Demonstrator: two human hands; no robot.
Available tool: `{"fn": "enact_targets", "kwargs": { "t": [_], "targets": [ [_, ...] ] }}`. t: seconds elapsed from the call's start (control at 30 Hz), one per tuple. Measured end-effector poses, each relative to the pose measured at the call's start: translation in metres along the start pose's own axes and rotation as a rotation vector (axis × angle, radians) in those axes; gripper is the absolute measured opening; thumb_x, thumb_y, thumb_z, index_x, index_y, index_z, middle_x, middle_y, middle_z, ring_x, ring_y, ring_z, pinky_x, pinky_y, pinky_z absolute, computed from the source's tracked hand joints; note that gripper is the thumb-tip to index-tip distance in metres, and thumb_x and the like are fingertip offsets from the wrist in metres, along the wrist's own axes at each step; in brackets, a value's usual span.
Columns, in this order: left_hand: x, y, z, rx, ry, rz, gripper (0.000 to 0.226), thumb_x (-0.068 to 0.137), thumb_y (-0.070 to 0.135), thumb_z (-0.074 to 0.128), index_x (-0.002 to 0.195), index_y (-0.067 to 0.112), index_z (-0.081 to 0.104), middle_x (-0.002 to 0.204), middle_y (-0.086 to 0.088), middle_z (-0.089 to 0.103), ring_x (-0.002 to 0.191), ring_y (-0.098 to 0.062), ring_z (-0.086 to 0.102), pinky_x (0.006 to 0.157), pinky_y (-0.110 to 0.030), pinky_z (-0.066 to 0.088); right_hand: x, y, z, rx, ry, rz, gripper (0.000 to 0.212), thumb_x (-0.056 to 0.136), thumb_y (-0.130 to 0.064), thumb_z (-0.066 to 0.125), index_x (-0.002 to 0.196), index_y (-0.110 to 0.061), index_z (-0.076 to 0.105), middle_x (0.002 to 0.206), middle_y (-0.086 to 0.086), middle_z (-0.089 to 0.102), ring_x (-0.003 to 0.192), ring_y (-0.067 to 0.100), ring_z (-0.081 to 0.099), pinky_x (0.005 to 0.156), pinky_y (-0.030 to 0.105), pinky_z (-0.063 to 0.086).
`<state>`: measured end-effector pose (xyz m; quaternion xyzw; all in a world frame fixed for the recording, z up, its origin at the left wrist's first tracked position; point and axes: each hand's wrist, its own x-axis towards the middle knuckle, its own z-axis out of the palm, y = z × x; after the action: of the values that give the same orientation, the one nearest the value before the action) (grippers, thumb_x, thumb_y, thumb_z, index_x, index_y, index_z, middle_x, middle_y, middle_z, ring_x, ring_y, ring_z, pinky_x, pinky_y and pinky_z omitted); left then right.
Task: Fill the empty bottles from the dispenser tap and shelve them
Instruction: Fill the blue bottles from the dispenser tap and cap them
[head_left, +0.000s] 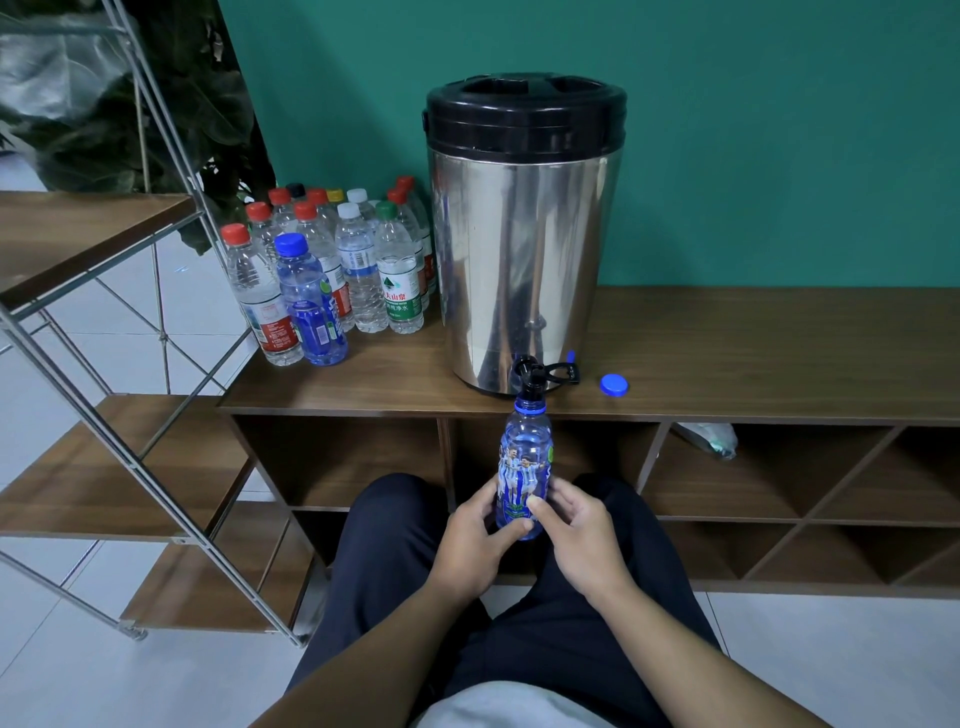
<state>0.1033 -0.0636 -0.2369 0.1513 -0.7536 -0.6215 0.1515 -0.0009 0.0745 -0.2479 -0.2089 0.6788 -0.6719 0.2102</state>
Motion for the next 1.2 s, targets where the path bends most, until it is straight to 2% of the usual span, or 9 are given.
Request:
{"fn": "enact_targets", "kwargs": {
  "t": [0.3,0.67,0.9,1.2],
  "targets": [
    [-0.0003,0.0,-0.0007,-0.003,0.0,0.005,0.05,0.103,0.006,0.079,0.145,0.031,0.068,0.134,0.013,0.078,0.128,-0.01,0.073,0.114,-0.037,0.058,-0.0018,-0.0032,0.0008,-0.012,-0.003,0.0,0.032,0.109,-0.006,0.066,0.135,-0.022,0.074,0.126,-0.001,0.081,0.12,0.021,0.077,0.104,0.053,0.062],
    [-0.0001,0.0,0.0,-0.016,0.005,0.003,0.052,0.102,0.003,0.079,0.145,0.03,0.068,0.135,0.013,0.078,0.129,-0.008,0.072,0.113,-0.031,0.057,-0.001,-0.0026,0.0017,-0.002,-0.003,0.002,0.032,0.109,-0.005,0.066,0.136,-0.02,0.074,0.127,0.001,0.081,0.121,0.022,0.077,0.105,0.055,0.061],
    [0.0001,-0.0012,0.0002,-0.01,0.005,-0.002,0.052,0.102,0.003,0.079,0.145,0.03,0.068,0.134,0.012,0.079,0.128,-0.009,0.073,0.114,-0.035,0.057,-0.001,-0.0014,0.0022,0.007,-0.001,0.002,0.033,0.108,-0.006,0.067,0.136,-0.022,0.074,0.128,0.001,0.081,0.122,0.023,0.077,0.105,0.056,0.061],
    [0.0007,-0.0023,-0.0001,0.017,0.005,0.0,0.052,0.102,0.006,0.08,0.146,0.032,0.068,0.135,0.013,0.078,0.129,-0.009,0.072,0.116,-0.043,0.057,-0.0044,-0.0081,0.0026,0.008,-0.002,-0.011,0.033,0.108,-0.003,0.067,0.132,-0.024,0.075,0.126,-0.002,0.081,0.121,0.019,0.076,0.105,0.047,0.061]
  ]
}}
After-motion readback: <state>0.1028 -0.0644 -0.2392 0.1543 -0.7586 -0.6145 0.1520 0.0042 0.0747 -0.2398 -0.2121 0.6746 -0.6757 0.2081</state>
